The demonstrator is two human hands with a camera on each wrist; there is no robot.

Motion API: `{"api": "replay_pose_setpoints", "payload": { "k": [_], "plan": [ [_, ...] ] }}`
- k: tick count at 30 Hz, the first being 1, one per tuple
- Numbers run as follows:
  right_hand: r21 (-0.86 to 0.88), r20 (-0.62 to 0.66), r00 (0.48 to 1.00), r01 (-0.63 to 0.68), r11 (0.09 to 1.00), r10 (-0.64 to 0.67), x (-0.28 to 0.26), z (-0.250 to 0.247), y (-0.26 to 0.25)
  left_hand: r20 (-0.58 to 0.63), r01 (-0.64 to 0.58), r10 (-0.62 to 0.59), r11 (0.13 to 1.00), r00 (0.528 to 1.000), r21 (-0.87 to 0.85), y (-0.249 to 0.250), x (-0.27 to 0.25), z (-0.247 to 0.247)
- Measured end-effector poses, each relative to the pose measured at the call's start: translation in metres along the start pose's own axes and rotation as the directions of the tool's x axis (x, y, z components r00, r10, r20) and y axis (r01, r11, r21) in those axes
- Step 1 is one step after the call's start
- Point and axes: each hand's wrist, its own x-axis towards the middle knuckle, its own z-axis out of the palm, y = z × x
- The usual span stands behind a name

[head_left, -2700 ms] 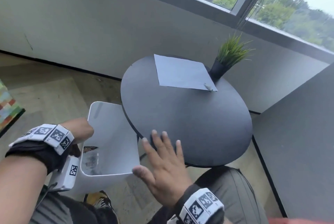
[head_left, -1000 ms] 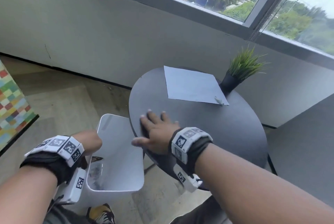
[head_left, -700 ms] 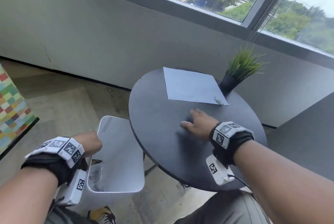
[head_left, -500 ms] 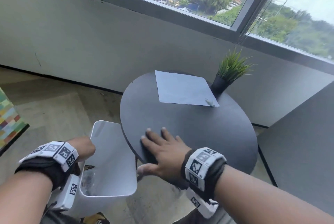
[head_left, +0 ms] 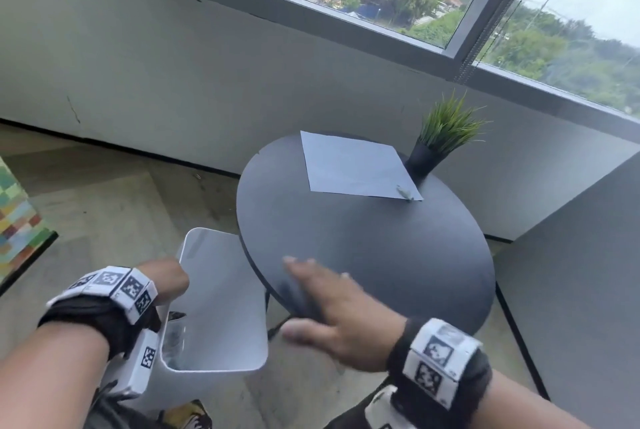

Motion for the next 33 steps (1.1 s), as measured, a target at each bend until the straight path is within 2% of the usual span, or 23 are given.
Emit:
{"api": "replay_pose_setpoints", "payload": {
  "k": [1, 2, 3, 4, 5, 6, 8, 9, 11, 13, 15, 16, 18, 19, 21, 22, 23, 25, 27, 28, 30, 31, 33],
  "plan": [
    [0.085, -0.145, 0.974, -0.163, 0.983, 0.174, -0.005, -0.008, 0.027, -0.005, 0.005, -0.005, 1.0, 1.0, -0.027, 0.001, -0.002, -0.001],
    [0.165, -0.259, 0.888, -0.347, 0.923, 0.38, -0.01, -0.016, 0.056, -0.002, 0.014, -0.014, 0.999, 1.0, -0.052, 0.003, -0.005, -0.004],
    [0.209, -0.305, 0.776, -0.511, 0.834, 0.552, -0.016, -0.023, 0.084, -0.008, 0.002, -0.003, 0.998, 1.0, -0.058, 0.004, -0.009, -0.005],
    [0.219, -0.284, 0.688, -0.632, 0.744, 0.668, -0.023, -0.025, 0.104, -0.008, -0.01, 0.01, 0.999, 1.0, -0.045, 0.005, -0.012, -0.006],
    [0.2, -0.23, 0.642, -0.704, 0.681, 0.731, -0.027, -0.02, 0.115, -0.009, -0.02, 0.019, 1.0, 1.0, -0.022, 0.005, -0.014, -0.008],
    [0.153, -0.199, 0.629, -0.737, 0.658, 0.751, -0.025, -0.01, 0.114, -0.009, -0.018, 0.018, 1.0, 1.0, -0.015, 0.005, -0.013, -0.008],
    [0.055, -0.209, 0.682, -0.707, 0.705, 0.701, -0.013, 0.015, 0.084, -0.009, -0.027, 0.027, 0.999, 1.0, -0.018, 0.004, -0.013, -0.008],
    [0.02, -0.21, 0.749, -0.639, 0.769, 0.628, -0.004, 0.028, 0.059, -0.012, -0.031, 0.031, 0.999, 0.999, -0.015, 0.003, -0.013, -0.007],
    [-0.104, -0.191, 0.899, -0.418, 0.903, 0.394, 0.013, 0.053, 0.008, -0.02, -0.019, 0.019, 1.0, 1.0, -0.018, 0.003, -0.016, -0.008],
    [-0.192, -0.078, 0.99, -0.127, 0.973, 0.114, 0.02, 0.068, -0.032, -0.025, -0.007, 0.006, 1.0, 1.0, -0.024, 0.003, -0.017, -0.008],
    [-0.097, -0.026, 0.998, 0.061, 0.993, -0.064, 0.02, 0.064, -0.042, -0.025, -0.005, 0.005, 1.0, 1.0, -0.01, 0.006, -0.02, -0.01],
    [-0.015, -0.08, 0.995, 0.055, 0.998, -0.056, 0.021, 0.057, -0.033, -0.031, -0.01, 0.01, 1.0, 0.999, -0.007, 0.006, -0.019, -0.01],
    [0.106, -0.258, 0.952, -0.143, 0.984, 0.166, 0.024, 0.041, 0.001, -0.035, -0.021, 0.02, 1.0, 0.999, -0.013, 0.005, -0.015, -0.008],
    [0.132, -0.305, 0.892, -0.308, 0.942, 0.334, 0.026, 0.033, 0.017, -0.046, -0.026, 0.025, 1.0, 0.999, -0.017, 0.005, -0.014, -0.008],
    [0.097, -0.272, 0.783, -0.556, 0.826, 0.559, 0.033, 0.025, 0.03, -0.043, -0.019, 0.018, 0.999, 0.999, -0.038, 0.003, -0.01, -0.006],
    [0.058, -0.251, 0.771, -0.592, 0.804, 0.586, 0.042, 0.025, 0.027, -0.032, -0.012, 0.01, 0.998, 0.999, -0.064, 0.002, -0.009, -0.006],
    [0.026, -0.236, 0.785, -0.584, 0.812, 0.572, 0.053, 0.028, 0.017, -0.027, -0.011, 0.009, 0.996, 1.0, -0.088, 0.0, -0.008, -0.005],
    [-0.028, -0.213, 0.867, -0.467, 0.884, 0.451, 0.075, 0.039, -0.016, -0.003, -0.013, 0.013, 0.995, 1.0, -0.101, -0.004, -0.005, -0.004],
    [-0.107, -0.162, 0.962, -0.237, 0.966, 0.218, 0.087, 0.056, -0.052, 0.016, -0.001, 0.003, 0.992, 1.0, -0.127, -0.006, -0.004, -0.004],
    [-0.129, -0.122, 0.988, -0.113, 0.985, 0.097, 0.089, 0.061, -0.067, 0.018, -0.011, 0.013, 0.991, 1.0, -0.134, -0.005, -0.003, -0.003],
    [-0.085, -0.133, 0.991, 0.021, 0.996, -0.032, 0.092, 0.061, -0.082, 0.016, -0.04, 0.042, 0.99, 0.999, -0.133, -0.005, -0.002, -0.004],
    [-0.045, -0.204, 0.979, 0.003, 0.999, -0.012, 0.095, 0.056, -0.079, 0.009, -0.028, 0.03, 0.988, 1.0, -0.154, -0.005, -0.003, -0.004],
    [0.021, -0.309, 0.937, -0.164, 0.986, 0.162, 0.108, 0.042, -0.063, -0.006, 0.002, -0.003, 0.984, 1.0, -0.177, -0.006, -0.001, -0.002]
  ]
}}
